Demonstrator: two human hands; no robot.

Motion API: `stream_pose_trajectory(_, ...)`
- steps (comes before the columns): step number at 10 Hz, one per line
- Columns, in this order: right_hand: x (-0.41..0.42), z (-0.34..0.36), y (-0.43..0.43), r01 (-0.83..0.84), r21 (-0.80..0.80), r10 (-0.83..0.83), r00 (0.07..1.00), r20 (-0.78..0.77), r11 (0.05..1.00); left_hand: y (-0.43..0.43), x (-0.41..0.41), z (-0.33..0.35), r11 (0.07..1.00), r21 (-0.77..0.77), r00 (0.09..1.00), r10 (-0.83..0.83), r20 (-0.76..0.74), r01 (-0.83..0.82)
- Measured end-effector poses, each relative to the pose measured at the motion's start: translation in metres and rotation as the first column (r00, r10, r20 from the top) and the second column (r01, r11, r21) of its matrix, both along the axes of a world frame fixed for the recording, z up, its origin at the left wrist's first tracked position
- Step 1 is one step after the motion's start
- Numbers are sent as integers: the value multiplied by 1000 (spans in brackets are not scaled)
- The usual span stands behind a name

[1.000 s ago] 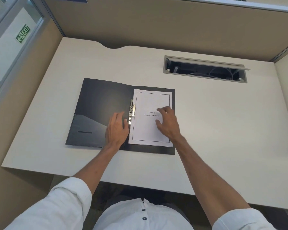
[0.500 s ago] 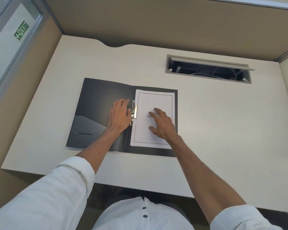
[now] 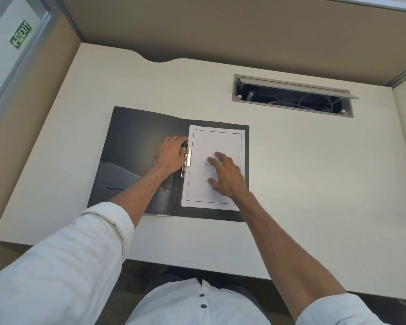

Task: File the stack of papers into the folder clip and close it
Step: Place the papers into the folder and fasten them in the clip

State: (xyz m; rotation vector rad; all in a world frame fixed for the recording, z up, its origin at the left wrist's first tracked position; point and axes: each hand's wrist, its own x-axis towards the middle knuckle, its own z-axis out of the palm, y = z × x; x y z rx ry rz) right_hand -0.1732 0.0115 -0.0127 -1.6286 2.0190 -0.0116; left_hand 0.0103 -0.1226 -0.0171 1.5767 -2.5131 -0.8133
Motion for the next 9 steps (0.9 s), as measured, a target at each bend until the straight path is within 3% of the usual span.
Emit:
stream_pose_trajectory(4,-2,1,3,1,2,-1,1000,9,1000,13,3,13,997,7,983,78,-169,-78)
stream_pose_trajectory(7,-2,0,3,3,-3,-3,1000,16,1000,61,35,3,1000,3,977,-10,-214,11)
stream_pose_trajectory(9,-1,0,5,0,0,0,1000,19,1000,62,37,1,993,57,949,115,-292,-103)
